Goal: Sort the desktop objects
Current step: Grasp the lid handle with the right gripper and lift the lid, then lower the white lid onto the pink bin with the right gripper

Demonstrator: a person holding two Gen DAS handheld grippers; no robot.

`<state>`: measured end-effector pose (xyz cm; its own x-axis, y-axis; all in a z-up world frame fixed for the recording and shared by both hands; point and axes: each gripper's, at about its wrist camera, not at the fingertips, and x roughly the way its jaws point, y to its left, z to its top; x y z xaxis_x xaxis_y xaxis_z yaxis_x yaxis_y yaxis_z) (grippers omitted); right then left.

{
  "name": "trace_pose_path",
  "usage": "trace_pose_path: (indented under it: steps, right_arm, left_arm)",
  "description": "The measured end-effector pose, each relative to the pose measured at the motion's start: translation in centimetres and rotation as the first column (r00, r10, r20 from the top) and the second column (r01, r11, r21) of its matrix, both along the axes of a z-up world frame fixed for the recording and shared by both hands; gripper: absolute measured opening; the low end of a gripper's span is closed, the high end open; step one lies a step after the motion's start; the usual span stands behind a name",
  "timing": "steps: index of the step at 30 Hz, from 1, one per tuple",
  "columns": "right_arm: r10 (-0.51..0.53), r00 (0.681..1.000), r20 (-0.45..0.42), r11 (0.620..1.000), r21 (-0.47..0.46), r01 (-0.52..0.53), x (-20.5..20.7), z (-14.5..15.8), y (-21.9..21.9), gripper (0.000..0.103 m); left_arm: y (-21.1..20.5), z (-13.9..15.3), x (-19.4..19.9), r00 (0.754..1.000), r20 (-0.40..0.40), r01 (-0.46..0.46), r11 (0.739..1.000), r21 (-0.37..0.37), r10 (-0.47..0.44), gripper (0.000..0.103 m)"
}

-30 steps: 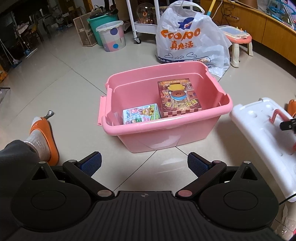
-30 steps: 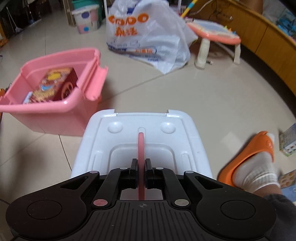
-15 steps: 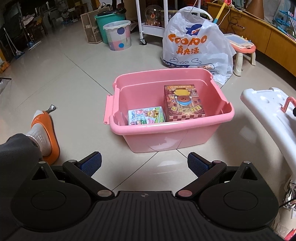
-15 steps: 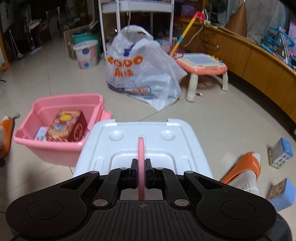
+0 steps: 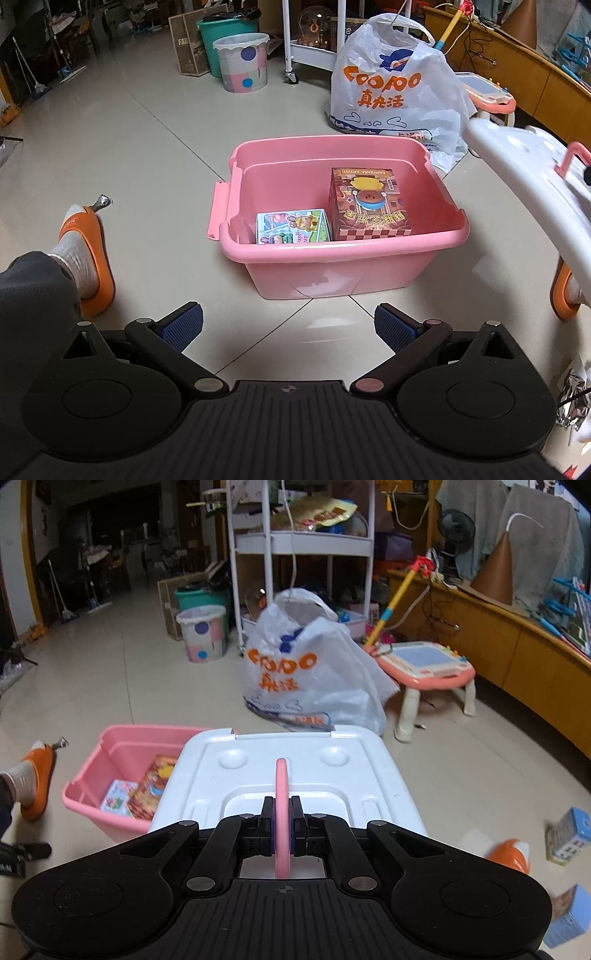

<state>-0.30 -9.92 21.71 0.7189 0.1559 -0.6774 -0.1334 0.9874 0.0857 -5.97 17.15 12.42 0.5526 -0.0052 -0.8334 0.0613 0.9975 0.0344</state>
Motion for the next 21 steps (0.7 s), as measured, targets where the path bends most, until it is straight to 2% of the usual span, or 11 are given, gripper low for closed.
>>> trace_pose_path:
  steps: [7,21]
  right_arm:
    - [0.064,0.998,0.027,0.998,0.021,-0.065,2.5,-0.2,3.6,0.005]
    - [0.152,0.988,0.038,0.984,0.090,-0.155,7.5,-2.8,9.2,0.005]
  left_arm:
    - [0.4,0.1,0.6,1.000,-0.006,-0.027,0.999,-0.024,0.027,0.101]
    - [1.3,-0.8,2.9,0.993,-0.038,-0.111,0.992,-0.061,0.109,0.101]
